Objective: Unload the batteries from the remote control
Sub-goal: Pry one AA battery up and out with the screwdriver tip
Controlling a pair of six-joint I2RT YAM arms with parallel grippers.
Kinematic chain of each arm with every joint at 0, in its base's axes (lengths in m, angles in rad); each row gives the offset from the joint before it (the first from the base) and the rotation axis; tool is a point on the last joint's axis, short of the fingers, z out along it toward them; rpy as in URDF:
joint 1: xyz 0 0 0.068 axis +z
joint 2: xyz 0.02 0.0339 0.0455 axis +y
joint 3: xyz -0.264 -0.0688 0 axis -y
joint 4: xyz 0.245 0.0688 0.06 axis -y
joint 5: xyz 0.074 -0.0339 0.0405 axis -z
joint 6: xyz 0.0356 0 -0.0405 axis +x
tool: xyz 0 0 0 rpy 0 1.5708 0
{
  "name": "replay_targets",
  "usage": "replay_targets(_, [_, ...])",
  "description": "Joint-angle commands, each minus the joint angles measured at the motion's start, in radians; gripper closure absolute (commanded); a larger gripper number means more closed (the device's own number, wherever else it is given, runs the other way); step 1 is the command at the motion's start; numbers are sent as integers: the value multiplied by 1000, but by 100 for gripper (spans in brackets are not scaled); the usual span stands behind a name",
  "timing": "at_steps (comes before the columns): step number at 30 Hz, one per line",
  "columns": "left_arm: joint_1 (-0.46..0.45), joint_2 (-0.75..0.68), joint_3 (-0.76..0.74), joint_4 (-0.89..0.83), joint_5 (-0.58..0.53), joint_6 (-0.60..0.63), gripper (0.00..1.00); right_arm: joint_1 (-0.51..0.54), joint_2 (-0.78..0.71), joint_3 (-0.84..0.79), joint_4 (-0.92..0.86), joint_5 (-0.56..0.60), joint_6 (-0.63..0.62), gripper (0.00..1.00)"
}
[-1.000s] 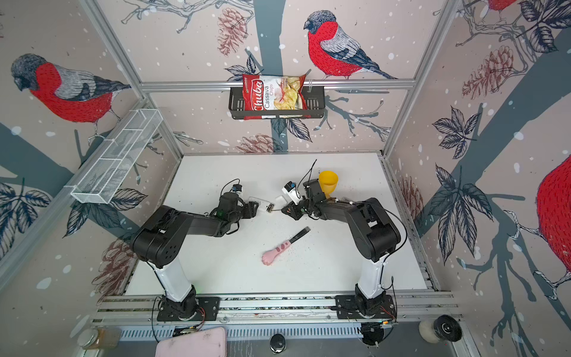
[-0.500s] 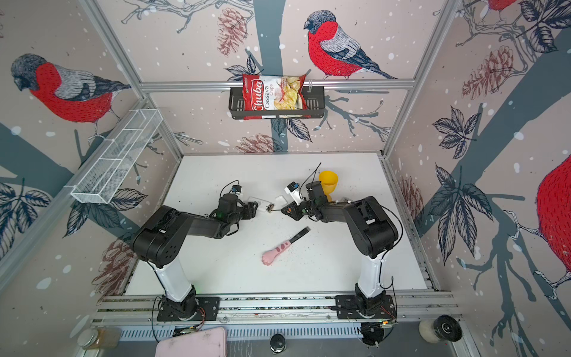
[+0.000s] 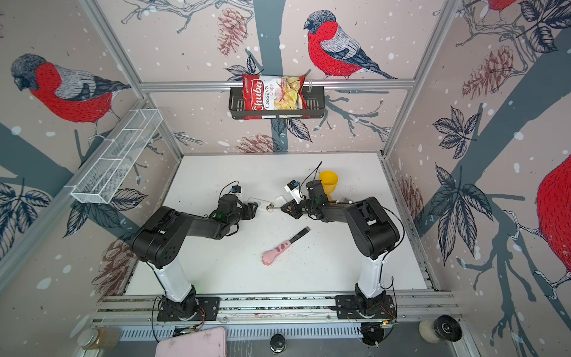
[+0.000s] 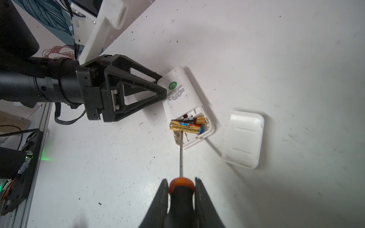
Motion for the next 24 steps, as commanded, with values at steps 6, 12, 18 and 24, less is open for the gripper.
replay_targets(6, [2, -6, -7, -3, -7, -8, 36, -3, -6, -1, 31, 13, 12, 100])
replay_targets(12, [2, -8, -5, -4, -7, -8, 36, -16, -2, 4, 40, 20, 22, 100])
replay_targets(18, [1, -7, -5, -6, -8, -9, 36, -24, 7, 17, 39, 27, 26, 100])
replay_targets(24, [1, -8, -5, -7, -10, -7, 36, -26, 14, 26, 33, 26, 24, 100])
